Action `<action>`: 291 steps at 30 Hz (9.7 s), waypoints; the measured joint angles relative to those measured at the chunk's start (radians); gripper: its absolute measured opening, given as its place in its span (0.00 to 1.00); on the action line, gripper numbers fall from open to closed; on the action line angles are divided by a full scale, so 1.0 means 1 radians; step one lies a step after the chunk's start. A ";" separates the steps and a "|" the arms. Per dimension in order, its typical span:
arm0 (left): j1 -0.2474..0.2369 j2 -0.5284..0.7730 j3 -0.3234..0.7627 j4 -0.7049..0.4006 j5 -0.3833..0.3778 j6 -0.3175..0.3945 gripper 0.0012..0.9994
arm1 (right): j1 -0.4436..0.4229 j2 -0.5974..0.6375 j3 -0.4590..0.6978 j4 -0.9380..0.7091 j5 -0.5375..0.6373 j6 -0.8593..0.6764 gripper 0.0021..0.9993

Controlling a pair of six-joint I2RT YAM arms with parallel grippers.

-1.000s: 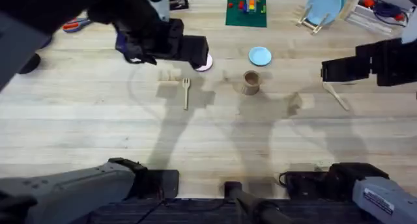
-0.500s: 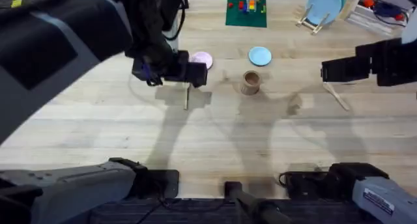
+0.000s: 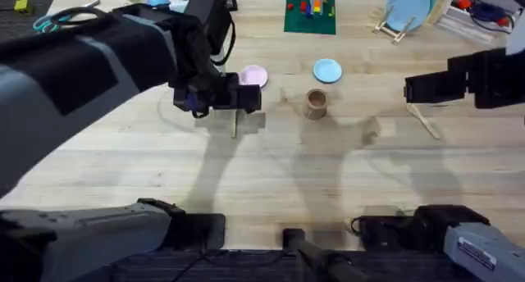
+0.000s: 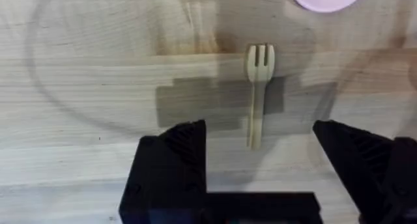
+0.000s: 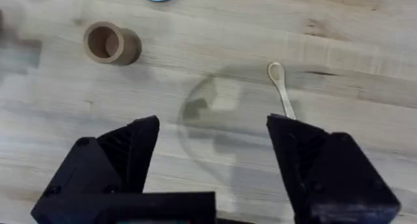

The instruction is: Pick up a utensil and set it on the pink plate, then put the other utensil in the container.

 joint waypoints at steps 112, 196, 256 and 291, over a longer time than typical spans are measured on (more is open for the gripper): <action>-0.048 0.536 0.631 -0.119 -0.043 0.052 0.04 | 0.000 0.000 0.000 0.000 0.000 0.000 0.99; -0.061 -0.427 0.268 -0.345 -0.012 0.122 0.99 | 0.000 0.000 0.000 0.000 0.000 0.000 1.00; -0.061 -0.605 0.167 -0.323 0.005 0.145 0.99 | -0.383 0.410 0.004 0.010 -0.121 -0.649 0.99; -0.061 -0.605 0.167 -0.323 0.005 0.145 0.99 | -0.396 0.579 -0.254 0.455 -0.036 -0.628 0.99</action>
